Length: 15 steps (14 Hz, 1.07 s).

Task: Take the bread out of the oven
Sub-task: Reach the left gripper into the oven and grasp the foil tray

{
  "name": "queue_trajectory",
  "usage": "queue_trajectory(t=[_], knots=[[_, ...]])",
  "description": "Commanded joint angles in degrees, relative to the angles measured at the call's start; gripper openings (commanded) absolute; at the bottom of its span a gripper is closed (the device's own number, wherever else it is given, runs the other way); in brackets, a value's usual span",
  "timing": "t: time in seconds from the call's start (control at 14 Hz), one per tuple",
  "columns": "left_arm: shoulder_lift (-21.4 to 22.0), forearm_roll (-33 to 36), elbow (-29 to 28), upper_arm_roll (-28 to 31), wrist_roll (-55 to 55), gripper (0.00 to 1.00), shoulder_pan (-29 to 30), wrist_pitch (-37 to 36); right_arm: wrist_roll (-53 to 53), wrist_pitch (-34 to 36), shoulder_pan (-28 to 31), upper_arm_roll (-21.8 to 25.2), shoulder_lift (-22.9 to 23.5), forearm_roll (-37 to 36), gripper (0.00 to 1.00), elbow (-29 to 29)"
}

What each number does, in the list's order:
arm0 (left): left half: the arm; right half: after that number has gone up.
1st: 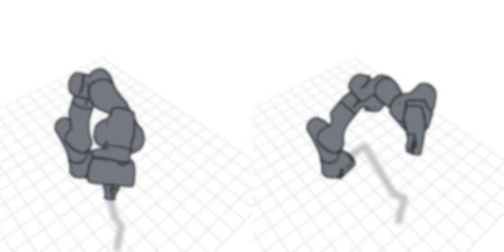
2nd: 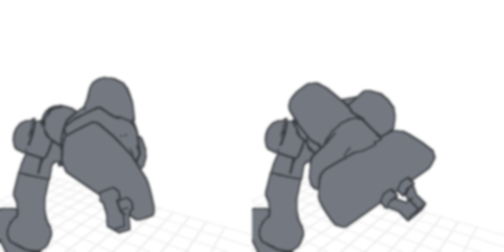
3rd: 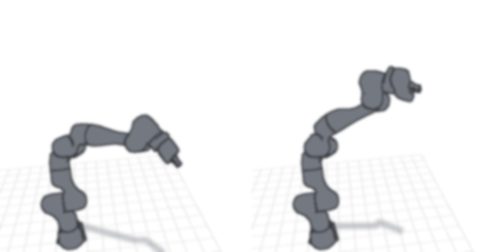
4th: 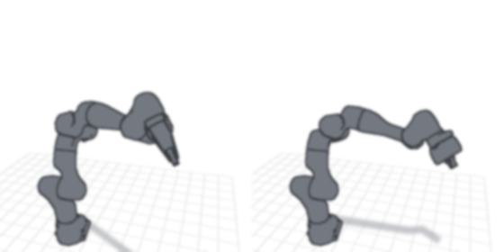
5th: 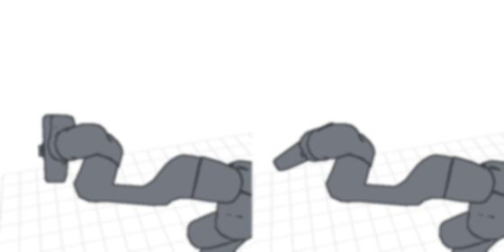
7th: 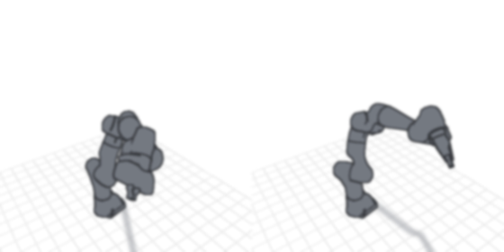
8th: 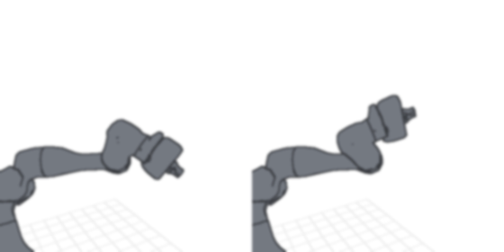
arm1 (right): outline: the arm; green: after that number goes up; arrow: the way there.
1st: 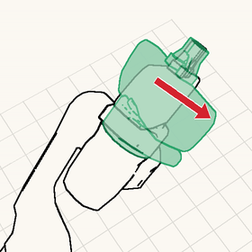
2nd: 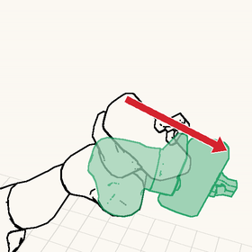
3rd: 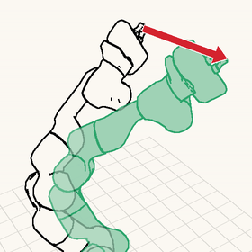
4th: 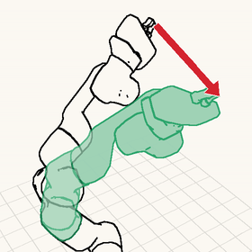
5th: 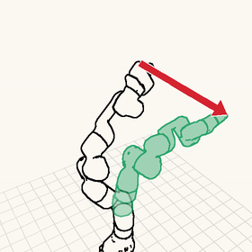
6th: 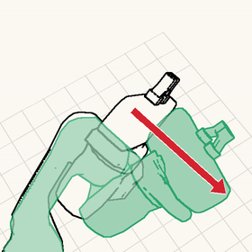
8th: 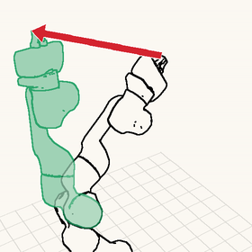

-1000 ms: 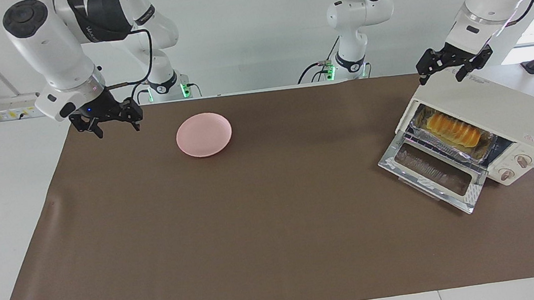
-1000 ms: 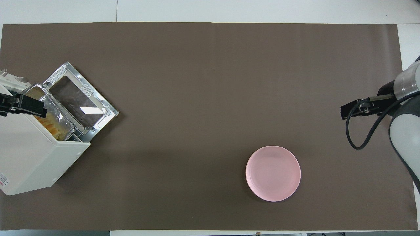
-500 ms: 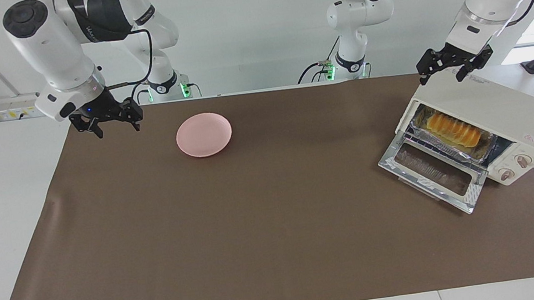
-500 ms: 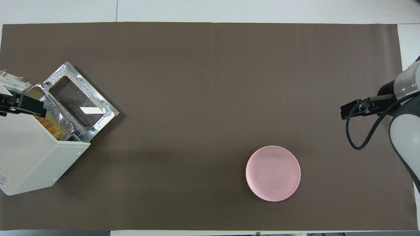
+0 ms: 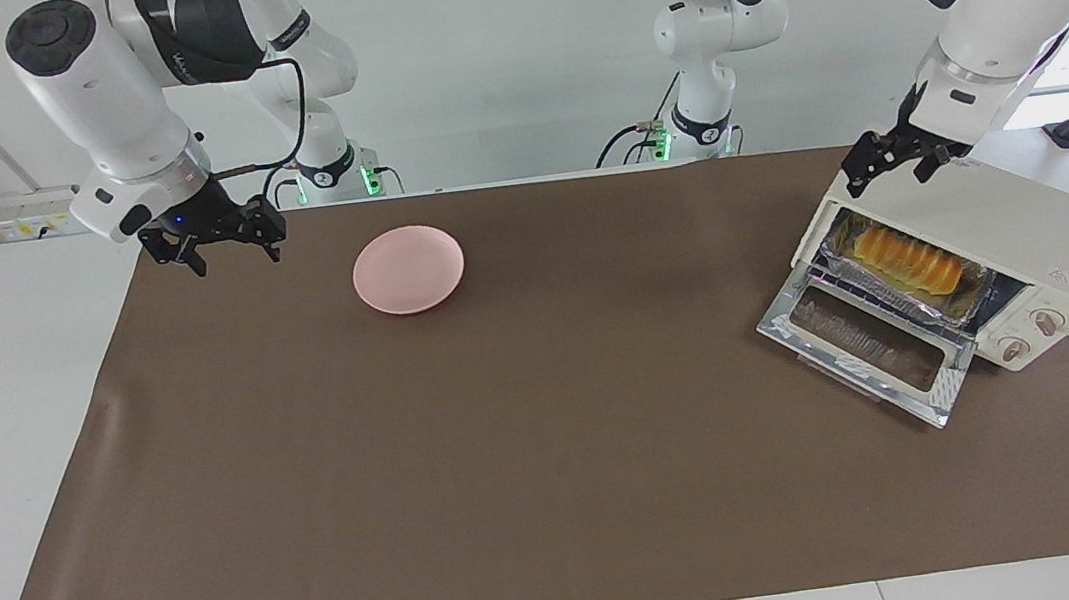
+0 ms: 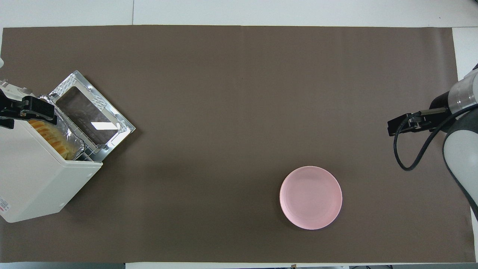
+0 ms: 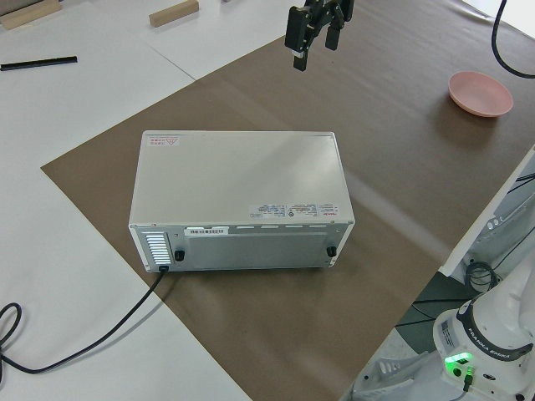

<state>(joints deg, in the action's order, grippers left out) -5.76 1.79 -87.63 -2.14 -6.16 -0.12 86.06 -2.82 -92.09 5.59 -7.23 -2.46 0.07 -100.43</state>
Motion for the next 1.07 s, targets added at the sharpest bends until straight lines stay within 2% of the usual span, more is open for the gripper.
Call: queue_trajectory(t=[0.0,0.14,0.29,0.43,0.64,1.0], knots=[[-12.8,2.8,13.3,-0.1,-8.4,1.00,-0.3,-1.9,-1.6,-0.2,1.0,-0.8,-1.2,-0.8,1.00,-1.3],[-15.1,4.7,12.6,-0.2,-17.8,1.00,-1.5,2.3,-1.6,-0.2,1.0,-0.8,-1.1,-0.8,1.00,-1.3],[-14.8,6.3,8.0,-0.2,-23.1,1.00,-2.9,6.1,-1.5,-0.2,1.0,-0.8,-1.2,-0.8,1.00,-1.3],[-14.8,10.7,3.4,-0.3,-28.4,1.00,-3.7,9.5,-1.6,-0.2,1.0,-0.8,-1.2,-0.8,1.00,-1.3],[-11.8,14.1,-5.2,-0.2,-30.2,1.00,-4.3,13.3,-1.6,-0.2,1.0,-0.8,-1.1,-0.8,1.00,-1.3],[-8.9,15.4,-12.6,-0.2,-33.3,1.00,-3.8,15.4,-1.6,-0.2,1.0,-0.8,-1.2,-0.8,1.00,-1.3]])
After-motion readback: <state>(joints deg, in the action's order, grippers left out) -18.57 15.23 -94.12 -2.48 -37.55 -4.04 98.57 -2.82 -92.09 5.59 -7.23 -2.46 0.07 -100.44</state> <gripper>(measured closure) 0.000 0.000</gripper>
